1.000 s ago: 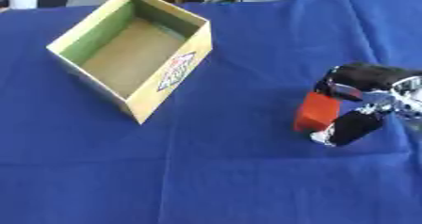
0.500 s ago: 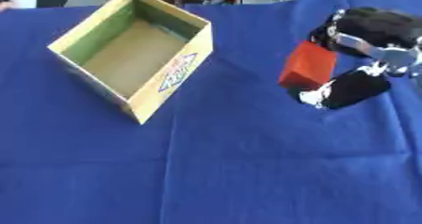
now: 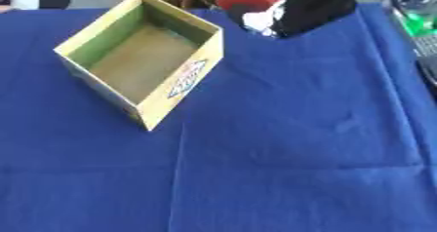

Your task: Pick up objects on the table and place them in the box.

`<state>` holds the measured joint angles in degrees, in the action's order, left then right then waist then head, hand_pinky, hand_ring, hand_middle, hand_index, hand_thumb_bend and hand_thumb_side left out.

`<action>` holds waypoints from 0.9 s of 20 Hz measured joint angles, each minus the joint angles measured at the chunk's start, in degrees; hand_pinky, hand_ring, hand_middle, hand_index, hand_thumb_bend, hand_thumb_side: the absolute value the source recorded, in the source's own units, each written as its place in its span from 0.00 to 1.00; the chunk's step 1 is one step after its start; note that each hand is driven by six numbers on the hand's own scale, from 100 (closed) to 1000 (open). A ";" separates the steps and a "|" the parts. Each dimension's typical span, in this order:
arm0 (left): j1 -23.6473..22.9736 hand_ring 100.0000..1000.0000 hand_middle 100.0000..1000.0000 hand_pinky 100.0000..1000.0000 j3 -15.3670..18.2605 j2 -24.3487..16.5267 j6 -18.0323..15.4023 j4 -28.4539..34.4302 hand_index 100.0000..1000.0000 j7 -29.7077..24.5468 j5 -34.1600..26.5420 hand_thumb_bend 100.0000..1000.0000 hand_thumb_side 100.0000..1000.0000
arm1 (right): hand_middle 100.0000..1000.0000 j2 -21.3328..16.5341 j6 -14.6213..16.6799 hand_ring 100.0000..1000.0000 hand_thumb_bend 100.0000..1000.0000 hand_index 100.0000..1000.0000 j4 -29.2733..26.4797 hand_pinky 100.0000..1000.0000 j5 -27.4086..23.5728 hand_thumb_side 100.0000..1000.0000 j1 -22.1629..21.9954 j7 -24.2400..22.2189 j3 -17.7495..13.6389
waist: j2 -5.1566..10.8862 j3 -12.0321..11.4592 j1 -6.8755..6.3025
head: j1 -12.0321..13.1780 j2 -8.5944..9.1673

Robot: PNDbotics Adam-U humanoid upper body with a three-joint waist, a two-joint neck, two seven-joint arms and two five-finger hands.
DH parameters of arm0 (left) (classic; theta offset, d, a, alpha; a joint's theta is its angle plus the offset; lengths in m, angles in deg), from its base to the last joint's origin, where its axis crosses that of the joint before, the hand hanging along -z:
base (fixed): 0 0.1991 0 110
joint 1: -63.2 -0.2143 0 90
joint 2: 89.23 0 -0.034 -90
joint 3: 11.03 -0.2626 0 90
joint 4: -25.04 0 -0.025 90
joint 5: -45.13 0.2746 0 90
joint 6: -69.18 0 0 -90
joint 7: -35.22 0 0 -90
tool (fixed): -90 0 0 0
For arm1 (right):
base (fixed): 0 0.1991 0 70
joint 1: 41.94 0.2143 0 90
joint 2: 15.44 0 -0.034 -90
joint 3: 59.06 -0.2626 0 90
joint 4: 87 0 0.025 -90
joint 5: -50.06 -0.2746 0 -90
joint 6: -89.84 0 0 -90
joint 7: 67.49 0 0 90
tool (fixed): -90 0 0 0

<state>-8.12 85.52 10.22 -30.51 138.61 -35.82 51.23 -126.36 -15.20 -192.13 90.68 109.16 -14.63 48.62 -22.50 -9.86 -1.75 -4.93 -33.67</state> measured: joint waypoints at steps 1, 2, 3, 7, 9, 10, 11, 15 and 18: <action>0.03 0.62 0.54 0.40 -0.01 0.00 -0.03 0.00 0.69 -0.07 -0.02 0.00 0.96 | 0.28 1.46 0.18 0.57 0.00 0.41 1.79 0.61 0.48 0.52 1.13 0.42 0.35 | -0.20 -0.30 0.07 | -0.33 0.13; 0.08 0.62 0.54 0.40 -0.02 0.00 -0.04 0.00 0.69 -0.11 -0.04 0.00 0.96 | 0.28 2.83 0.35 0.57 0.00 0.41 3.61 0.61 1.02 0.52 2.12 0.93 0.69 | -0.40 -0.57 0.17 | -0.64 0.32; 0.15 0.62 0.54 0.40 -0.05 0.00 -0.04 0.00 0.69 -0.13 -0.05 0.00 0.96 | 0.28 4.10 0.52 0.57 0.00 0.41 5.50 0.61 1.62 0.52 3.06 1.50 1.01 | -0.53 -0.89 0.35 | -0.96 0.55; 0.67 0.62 0.54 0.40 -0.32 0.00 -0.12 0.00 0.69 -0.29 -0.22 0.00 0.96 | 0.28 9.03 1.58 0.57 0.00 0.41 12.91 0.61 4.39 0.52 6.61 4.13 2.12 | -1.06 -2.26 1.12 | -2.12 1.22; 1.06 0.62 0.54 0.40 -0.35 0.00 -0.18 0.00 0.69 -0.48 -0.40 0.00 0.96 | 0.28 11.35 2.24 0.57 0.00 0.41 16.51 0.61 5.79 0.52 8.08 5.51 2.51 | -1.34 -2.94 1.45 | -2.71 1.64; 1.16 0.63 0.54 0.40 -0.36 0.00 -0.20 0.00 0.69 -0.53 -0.49 0.00 0.96 | 0.27 12.54 2.58 0.56 0.00 0.41 18.36 0.61 6.50 0.52 8.76 6.27 2.64 | -1.47 -3.25 1.61 | -2.98 1.81; 1.33 0.63 0.54 0.40 -0.42 0.00 -0.22 0.00 0.69 -0.58 -0.54 0.00 0.96 | 0.27 13.59 2.87 0.56 0.00 0.41 20.09 0.61 7.19 0.52 9.35 7.01 2.75 | -1.63 -3.60 1.80 | -3.29 2.06; 2.00 0.63 0.54 0.40 -0.70 0.01 -0.40 0.00 0.69 -0.80 -0.76 0.00 0.96 | 0.27 17.62 3.82 0.56 0.00 0.41 26.89 0.60 9.78 0.52 11.13 10.06 2.80 | -2.37 -5.10 2.39 | -4.45 2.68; 2.59 0.63 0.54 0.40 -0.72 0.03 -0.48 0.00 0.69 -0.99 -1.06 0.00 0.96 | 0.27 20.25 4.40 0.56 0.00 0.41 31.88 0.60 11.69 0.51 11.60 12.05 2.51 | -2.95 -6.01 2.73 | -5.26 3.15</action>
<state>-5.53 84.80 10.25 -30.99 138.61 -36.82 50.16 -106.11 -10.80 -160.24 102.37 120.76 -2.57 51.13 -25.44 -15.87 0.98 -10.19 -30.52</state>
